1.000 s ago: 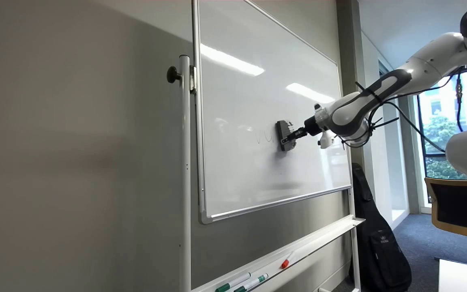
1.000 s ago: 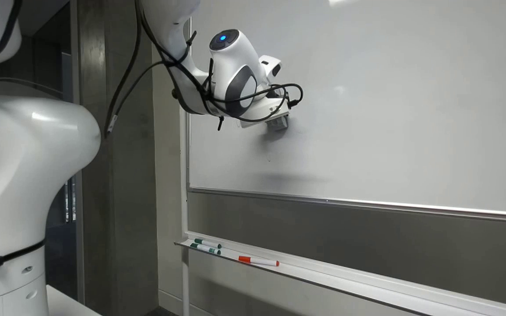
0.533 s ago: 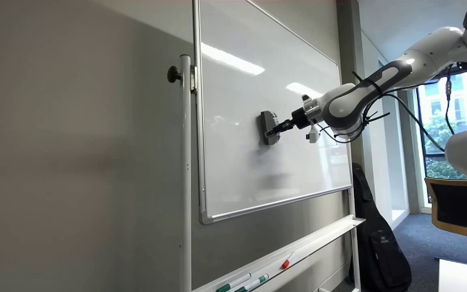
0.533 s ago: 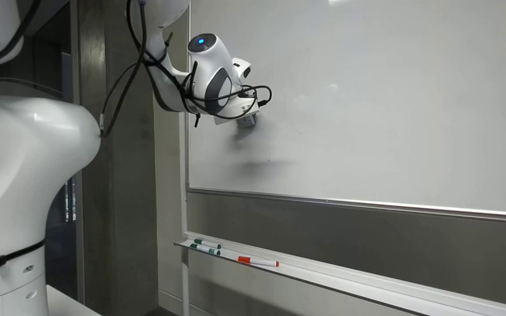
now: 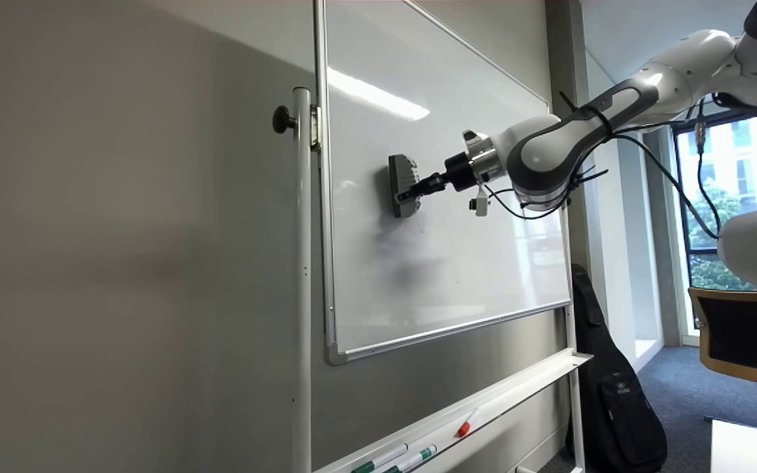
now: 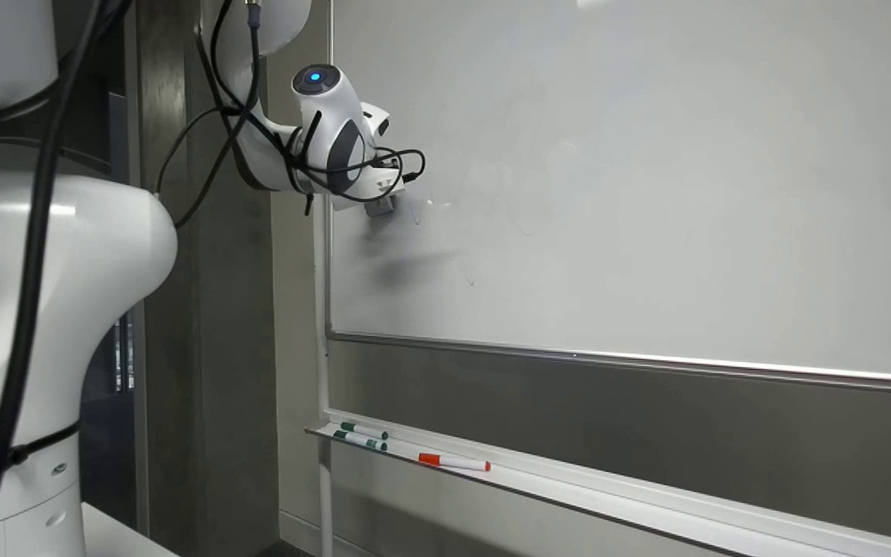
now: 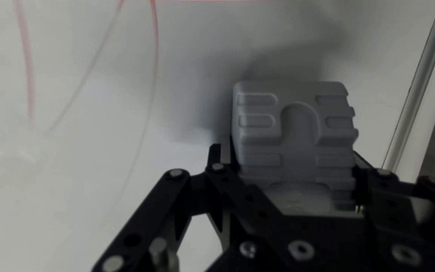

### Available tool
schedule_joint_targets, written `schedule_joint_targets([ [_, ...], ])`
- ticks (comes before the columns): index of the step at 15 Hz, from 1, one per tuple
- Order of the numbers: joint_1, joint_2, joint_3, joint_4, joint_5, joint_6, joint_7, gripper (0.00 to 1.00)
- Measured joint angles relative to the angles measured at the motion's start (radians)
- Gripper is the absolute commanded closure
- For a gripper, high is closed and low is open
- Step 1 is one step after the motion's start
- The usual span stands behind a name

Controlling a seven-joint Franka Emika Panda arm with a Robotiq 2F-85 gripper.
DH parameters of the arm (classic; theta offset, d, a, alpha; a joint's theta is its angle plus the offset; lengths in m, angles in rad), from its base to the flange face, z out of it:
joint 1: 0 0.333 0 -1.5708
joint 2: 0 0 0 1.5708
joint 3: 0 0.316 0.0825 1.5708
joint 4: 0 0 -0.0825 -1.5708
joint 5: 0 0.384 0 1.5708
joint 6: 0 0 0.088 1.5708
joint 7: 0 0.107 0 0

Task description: Pick up the duster, clean the whiteboard and then put the duster back down

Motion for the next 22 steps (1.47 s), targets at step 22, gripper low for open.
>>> schedule_joint_targets([
  [22, 0.013, 0.02, -0.306, -0.018, 0.065, 0.001, -0.083, 0.62],
])
